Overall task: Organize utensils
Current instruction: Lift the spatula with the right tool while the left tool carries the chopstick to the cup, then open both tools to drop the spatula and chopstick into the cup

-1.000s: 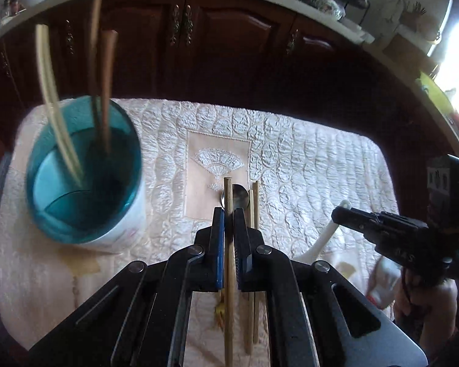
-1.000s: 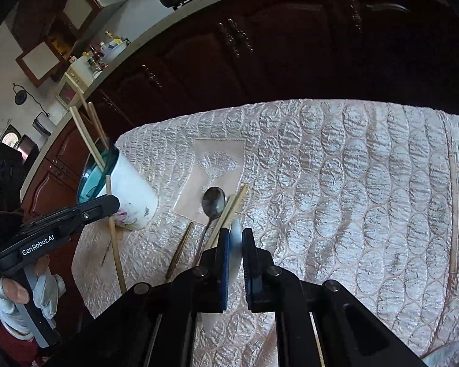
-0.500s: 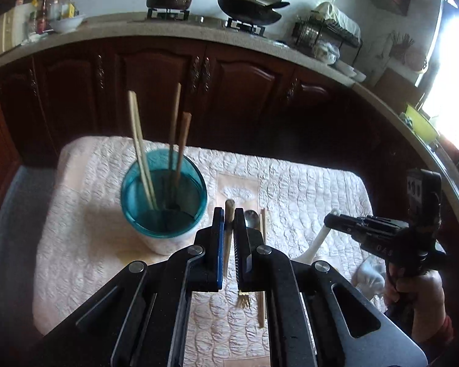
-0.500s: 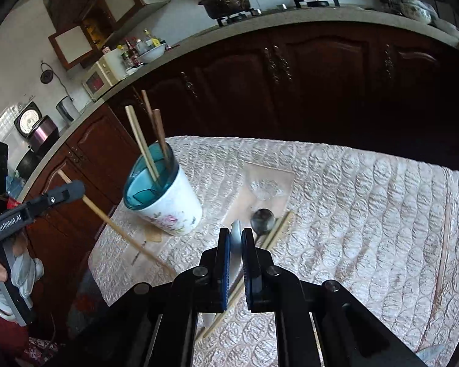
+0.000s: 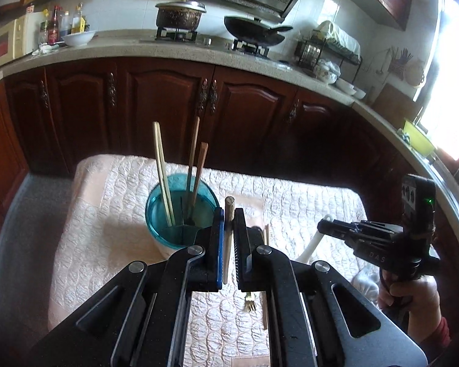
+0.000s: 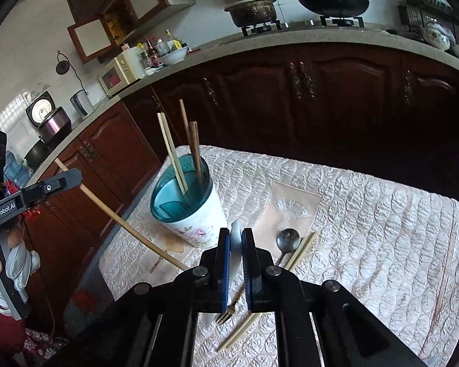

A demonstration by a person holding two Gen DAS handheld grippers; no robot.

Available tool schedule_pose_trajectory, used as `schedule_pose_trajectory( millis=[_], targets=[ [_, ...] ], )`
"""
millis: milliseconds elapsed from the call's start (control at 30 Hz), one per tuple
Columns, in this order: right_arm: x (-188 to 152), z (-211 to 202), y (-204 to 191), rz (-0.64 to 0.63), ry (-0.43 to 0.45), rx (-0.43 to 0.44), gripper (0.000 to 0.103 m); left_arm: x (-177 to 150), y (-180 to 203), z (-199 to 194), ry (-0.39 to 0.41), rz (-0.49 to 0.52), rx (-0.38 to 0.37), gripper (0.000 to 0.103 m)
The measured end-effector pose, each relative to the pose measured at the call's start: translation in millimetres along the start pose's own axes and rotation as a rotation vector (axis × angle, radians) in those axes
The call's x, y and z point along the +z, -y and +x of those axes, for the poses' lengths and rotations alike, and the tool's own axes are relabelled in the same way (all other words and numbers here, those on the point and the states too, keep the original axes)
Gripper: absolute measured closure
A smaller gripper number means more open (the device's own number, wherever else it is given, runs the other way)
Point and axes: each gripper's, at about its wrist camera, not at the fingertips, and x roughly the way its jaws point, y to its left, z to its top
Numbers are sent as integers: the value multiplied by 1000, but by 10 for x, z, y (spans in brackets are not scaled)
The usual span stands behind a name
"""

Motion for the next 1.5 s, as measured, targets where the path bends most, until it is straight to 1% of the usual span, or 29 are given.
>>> schedule_pose_trajectory(
  millis=[167,367,533,667,833,900,933,1033,1100,1267,1500],
  targets=[
    [159,-30,-144,-28,24,14,96,155,-56,-187,47,0,13,99],
    [390,23,-307,-44,58,29,96,390,-147,-360,109,2,49,99],
    [632,122,-462,-61,84,36,96,593,-267,-398,149,-4,83,99],
    [837,244,-547,-66,103,30,96,732,-369,-327,162,-5,122,99],
    [1004,514,-661,-101,113,-23,96,808,-495,-95,147,-10,166,99],
    [1056,646,-678,-107,106,-22,96,811,-547,22,129,-24,167,99],
    [1068,706,-677,-112,104,-24,96,802,-577,102,118,-29,171,99],
    [1075,935,-709,-154,97,-65,96,765,-605,276,102,-24,202,99],
    [1060,1072,-708,-177,84,-78,96,736,-636,411,80,-31,203,99],
    [1013,1335,-674,-196,44,-66,96,653,-681,685,42,-31,217,99],
    [887,1654,-616,-185,-31,-39,96,534,-711,982,-10,-41,226,99]
  ],
)
